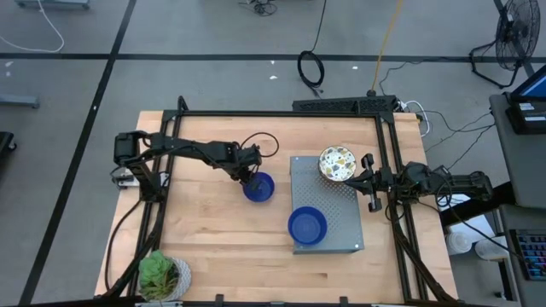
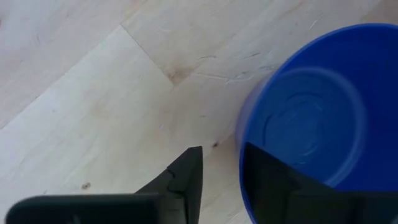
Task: Pick & Place Mini bowls
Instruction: Stack the blue bowl on the blue bowls on the shelf
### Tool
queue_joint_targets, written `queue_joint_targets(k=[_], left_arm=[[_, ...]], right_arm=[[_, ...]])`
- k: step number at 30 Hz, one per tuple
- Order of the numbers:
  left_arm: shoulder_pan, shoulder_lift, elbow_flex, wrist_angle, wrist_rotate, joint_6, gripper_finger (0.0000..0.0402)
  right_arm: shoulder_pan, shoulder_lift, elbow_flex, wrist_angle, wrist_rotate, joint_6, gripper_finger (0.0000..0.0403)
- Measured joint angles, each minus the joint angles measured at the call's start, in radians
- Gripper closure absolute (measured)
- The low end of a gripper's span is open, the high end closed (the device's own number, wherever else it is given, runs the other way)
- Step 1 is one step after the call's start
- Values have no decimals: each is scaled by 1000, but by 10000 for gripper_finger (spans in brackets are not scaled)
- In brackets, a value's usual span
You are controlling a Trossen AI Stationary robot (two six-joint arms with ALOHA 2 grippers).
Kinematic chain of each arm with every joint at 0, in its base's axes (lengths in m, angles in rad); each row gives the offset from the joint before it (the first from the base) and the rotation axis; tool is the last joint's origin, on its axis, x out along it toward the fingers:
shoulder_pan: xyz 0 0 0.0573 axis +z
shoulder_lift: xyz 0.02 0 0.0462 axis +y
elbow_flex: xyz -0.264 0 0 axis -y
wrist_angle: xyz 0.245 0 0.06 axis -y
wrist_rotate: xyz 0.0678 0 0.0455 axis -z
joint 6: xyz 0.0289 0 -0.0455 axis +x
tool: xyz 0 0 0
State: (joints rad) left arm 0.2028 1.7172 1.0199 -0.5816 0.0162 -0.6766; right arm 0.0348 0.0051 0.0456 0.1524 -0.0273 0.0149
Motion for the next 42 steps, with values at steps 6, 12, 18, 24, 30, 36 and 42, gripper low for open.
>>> queue_joint_targets(k=[6, 12, 18, 24, 30, 36, 42], left_arm=[[0, 0, 0, 1, 0, -1, 308], [0, 0, 0, 10, 0, -7, 309], [0, 0, 0, 10, -31, -35, 309], [0, -1, -1, 10, -52, -43, 310], [0, -1, -1, 10, -52, -71, 310], [0, -1, -1, 10, -51, -53, 384], [-3, -2, 33, 1, -52, -33, 395]], right_arm=[[0, 0, 0, 0, 0, 0, 403], [0, 0, 0, 0, 0, 0, 403], [0, 0, 0, 0, 0, 0, 403], [0, 0, 0, 0, 0, 0, 403], [0, 0, 0, 0, 0, 0, 403], [0, 0, 0, 0, 0, 0, 403], [0, 0, 0, 0, 0, 0, 403]])
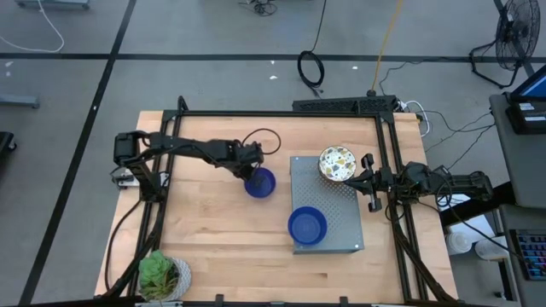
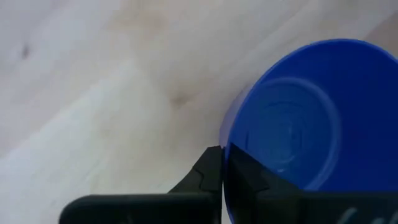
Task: Pick & Place Mini bowls
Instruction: Stack the blue bowl on the blue bowls on the shelf
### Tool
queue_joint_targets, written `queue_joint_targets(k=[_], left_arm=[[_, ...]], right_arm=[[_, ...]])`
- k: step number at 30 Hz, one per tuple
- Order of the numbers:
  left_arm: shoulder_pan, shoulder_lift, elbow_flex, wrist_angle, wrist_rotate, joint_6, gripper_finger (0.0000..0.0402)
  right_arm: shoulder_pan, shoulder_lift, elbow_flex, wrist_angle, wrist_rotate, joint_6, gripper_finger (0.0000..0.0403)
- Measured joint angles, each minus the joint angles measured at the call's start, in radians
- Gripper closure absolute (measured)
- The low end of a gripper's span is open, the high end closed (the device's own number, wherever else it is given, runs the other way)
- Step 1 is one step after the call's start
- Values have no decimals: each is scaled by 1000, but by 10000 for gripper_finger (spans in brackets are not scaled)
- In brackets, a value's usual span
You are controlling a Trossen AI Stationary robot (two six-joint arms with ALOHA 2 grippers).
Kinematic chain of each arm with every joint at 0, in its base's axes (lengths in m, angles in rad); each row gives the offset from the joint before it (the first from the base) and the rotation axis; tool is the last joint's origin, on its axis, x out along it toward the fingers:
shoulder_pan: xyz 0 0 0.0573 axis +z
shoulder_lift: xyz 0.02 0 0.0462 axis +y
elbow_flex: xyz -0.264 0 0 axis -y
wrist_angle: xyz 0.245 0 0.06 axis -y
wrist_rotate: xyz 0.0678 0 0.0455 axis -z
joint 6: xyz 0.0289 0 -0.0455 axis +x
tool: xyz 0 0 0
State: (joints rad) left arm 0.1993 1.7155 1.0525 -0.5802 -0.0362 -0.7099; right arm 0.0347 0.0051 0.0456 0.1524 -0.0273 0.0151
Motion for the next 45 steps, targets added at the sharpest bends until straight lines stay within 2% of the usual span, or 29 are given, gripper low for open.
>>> queue_joint_targets(k=[3, 6, 12, 14, 20, 24, 29, 34, 45], left_arm=[[-12, -16, 74, -48, -2, 37, 394], [-33, -37, 197, -151, -21, 80, 395], [-91, -46, 510, -390, -199, 106, 396], [-105, -52, 600, -421, -219, 100, 397], [-142, -30, 823, -394, -122, 118, 398], [-185, 25, 926, -413, -69, 115, 398], [-242, 125, 997, -403, 56, 161, 399], [-274, 208, 1006, -358, 164, 210, 398], [-265, 316, 1008, -334, 238, 157, 399]], right_arm=[[0, 0, 0, 0, 0, 0, 403], [0, 0, 0, 0, 0, 0, 403], [0, 2, 0, -5, 0, 0, 403], [0, 2, 0, -6, 0, 0, 403], [0, 2, 0, -7, 0, 0, 403], [0, 2, 0, -7, -1, 0, 403], [0, 4, 0, -6, 0, 0, 403], [0, 5, 0, -6, 0, 0, 403], [0, 5, 0, -6, 0, 0, 403]])
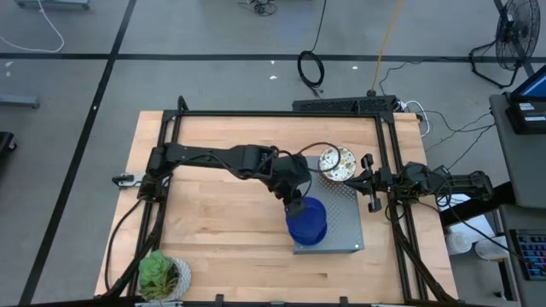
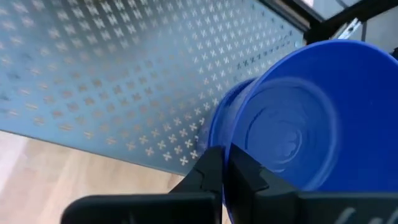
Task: Pick & Place Mini bowls
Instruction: Stack the blue bowl on the blue bowls on the shelf, then return to Home Position
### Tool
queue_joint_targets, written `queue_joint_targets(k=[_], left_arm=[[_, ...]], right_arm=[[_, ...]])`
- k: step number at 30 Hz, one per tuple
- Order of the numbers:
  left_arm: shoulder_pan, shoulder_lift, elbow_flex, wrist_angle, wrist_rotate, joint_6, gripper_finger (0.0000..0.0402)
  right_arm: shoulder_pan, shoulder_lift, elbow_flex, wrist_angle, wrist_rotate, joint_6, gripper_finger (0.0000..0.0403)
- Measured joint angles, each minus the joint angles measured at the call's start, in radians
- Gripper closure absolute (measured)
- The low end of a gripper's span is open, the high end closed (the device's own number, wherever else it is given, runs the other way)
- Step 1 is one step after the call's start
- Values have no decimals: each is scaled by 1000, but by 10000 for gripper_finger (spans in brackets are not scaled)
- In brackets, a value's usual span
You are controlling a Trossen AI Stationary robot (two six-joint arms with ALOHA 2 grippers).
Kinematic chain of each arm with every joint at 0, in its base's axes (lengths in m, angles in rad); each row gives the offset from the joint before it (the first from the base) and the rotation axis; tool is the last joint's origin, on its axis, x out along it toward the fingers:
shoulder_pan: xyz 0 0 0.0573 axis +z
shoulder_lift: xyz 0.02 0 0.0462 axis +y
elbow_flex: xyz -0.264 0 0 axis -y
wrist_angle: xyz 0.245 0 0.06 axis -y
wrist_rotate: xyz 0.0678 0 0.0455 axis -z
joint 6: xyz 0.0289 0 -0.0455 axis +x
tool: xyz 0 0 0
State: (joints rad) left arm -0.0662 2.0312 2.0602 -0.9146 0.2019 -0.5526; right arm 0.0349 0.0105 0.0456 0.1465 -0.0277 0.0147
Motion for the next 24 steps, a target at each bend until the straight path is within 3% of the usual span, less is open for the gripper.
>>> queue_joint_targets(k=[11, 24], left_arm=[[0, 28, 0, 2, 28, 0, 393], [-2, 10, 0, 39, 49, 45, 251]], right_arm=[[0, 0, 0, 0, 0, 0, 403], [0, 0, 0, -1, 0, 0, 403]])
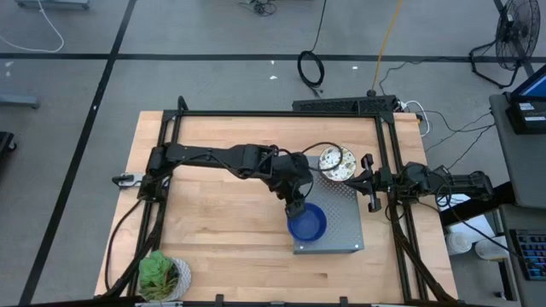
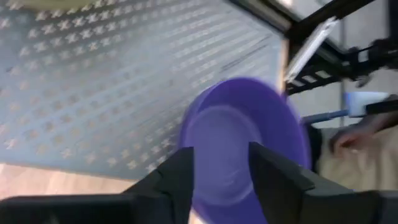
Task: Pick & Place Mini bowls
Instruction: Return to Home Position
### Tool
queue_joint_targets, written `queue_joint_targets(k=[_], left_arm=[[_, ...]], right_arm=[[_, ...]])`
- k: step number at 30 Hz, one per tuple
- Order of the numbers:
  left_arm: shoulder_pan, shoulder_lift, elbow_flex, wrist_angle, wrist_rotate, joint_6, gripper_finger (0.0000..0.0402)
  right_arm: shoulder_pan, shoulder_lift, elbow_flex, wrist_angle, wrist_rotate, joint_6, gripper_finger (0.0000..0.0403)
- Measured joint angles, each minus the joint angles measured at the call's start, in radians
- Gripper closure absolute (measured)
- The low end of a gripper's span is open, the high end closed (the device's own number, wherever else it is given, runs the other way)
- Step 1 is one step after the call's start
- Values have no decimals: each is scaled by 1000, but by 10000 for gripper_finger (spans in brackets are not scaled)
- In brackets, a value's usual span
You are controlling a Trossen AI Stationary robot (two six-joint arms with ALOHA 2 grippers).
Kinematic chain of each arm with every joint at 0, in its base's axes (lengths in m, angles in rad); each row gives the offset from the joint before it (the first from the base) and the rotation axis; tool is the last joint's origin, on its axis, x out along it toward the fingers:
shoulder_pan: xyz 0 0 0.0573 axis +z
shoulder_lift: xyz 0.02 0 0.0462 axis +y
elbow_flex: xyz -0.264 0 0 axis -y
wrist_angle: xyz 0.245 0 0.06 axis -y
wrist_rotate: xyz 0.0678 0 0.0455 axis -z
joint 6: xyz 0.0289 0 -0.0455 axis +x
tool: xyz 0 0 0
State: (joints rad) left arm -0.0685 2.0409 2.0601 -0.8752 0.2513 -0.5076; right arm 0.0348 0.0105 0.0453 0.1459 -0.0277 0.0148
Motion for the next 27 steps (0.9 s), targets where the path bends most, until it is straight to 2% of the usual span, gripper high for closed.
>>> queue_joint_targets(k=[4, 10, 22, 27], left_arm=[[9, -41, 10, 32, 36, -25, 215], [52, -199, 23, 10, 76, 29, 190], [127, -566, 24, 11, 79, 70, 188], [150, -693, 24, 9, 80, 191, 188]], right_arm=[[0, 0, 0, 0, 0, 0, 403], [0, 8, 0, 5, 0, 0, 403], [0, 16, 0, 0, 0, 0, 403], [0, 16, 0, 0, 0, 0, 403]])
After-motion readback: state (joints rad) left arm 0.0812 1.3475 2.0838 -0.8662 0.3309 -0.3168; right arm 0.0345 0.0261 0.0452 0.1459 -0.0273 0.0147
